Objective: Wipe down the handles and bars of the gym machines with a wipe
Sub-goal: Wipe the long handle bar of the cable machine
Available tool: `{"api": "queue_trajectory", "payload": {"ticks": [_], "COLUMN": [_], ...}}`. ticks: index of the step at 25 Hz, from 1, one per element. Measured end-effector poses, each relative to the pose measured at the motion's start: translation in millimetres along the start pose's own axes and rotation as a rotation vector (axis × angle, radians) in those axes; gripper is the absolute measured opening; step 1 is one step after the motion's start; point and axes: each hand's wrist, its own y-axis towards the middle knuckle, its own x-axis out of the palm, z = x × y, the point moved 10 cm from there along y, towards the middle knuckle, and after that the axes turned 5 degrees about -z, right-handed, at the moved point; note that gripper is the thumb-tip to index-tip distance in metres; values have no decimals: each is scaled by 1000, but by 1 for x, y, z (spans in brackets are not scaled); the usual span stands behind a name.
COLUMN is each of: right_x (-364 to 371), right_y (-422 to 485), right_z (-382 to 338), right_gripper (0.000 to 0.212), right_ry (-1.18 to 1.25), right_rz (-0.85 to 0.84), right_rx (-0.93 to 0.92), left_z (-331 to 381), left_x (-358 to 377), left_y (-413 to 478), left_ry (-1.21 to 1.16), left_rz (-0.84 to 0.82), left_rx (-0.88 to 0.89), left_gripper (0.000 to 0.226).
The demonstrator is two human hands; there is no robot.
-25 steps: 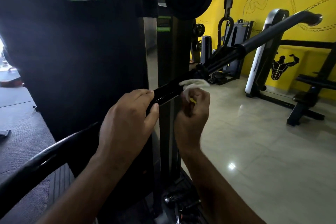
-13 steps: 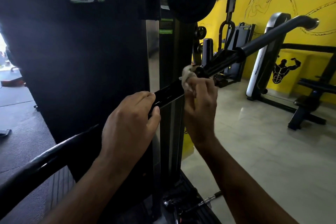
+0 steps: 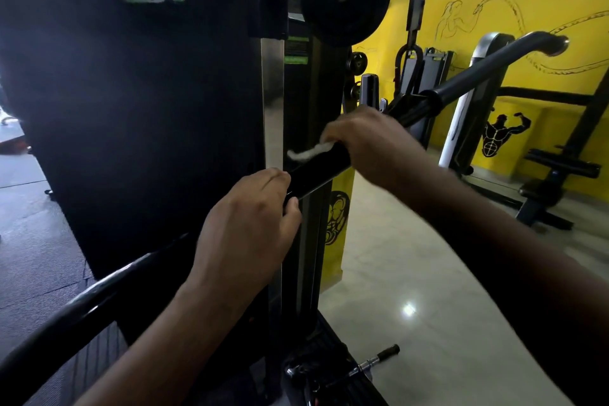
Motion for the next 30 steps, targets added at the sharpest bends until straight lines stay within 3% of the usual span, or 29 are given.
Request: {"api": "queue_trajectory", "payload": {"ticks": [2,6,10,13,16,18,20,22,24,26,28,30], "right_x": [-3,19,31,26,-2,-11,-5,33,105,141,139,137], "right_y": [9,22,33,33,16,-12,-48,-79,-84,-60,-39,-30], "right_z": [4,-20,-1,2,12,6,6,23,32,11,12,16], "right_gripper": [18,22,25,18,14,17,17,13,15,22,29,33], "right_ry": [-40,-77,-65,-126,-215,-123,145,571,1447,2175,2473,2577], "right_rz": [-129,-456,-707,-592,-212,83,411,619,689,691,794,866], "right_rx": [50,-67,47,56,132,189,341,586,819,819,744,720], "left_z": [4,9,13,14,13,13,16,19,20,17,16,14], "left_x": [5,10,11,11,10,9,8,7,7,7,6,4], "left_y": [2,3,9,11,11,12,14,15,15,13,12,12], "left_ry": [-9,-52,-66,-89,-102,-109,-90,-39,25,39,48,55], "left_rz": [-23,-77,-101,-99,-89,-80,-75,-78,-72,-92,-93,-92], "left_rx": [12,14,19,12,9,6,18,52,88,87,100,118], "left_gripper": [35,36,33,27,30,36,43,42,41,43,44,45]}}
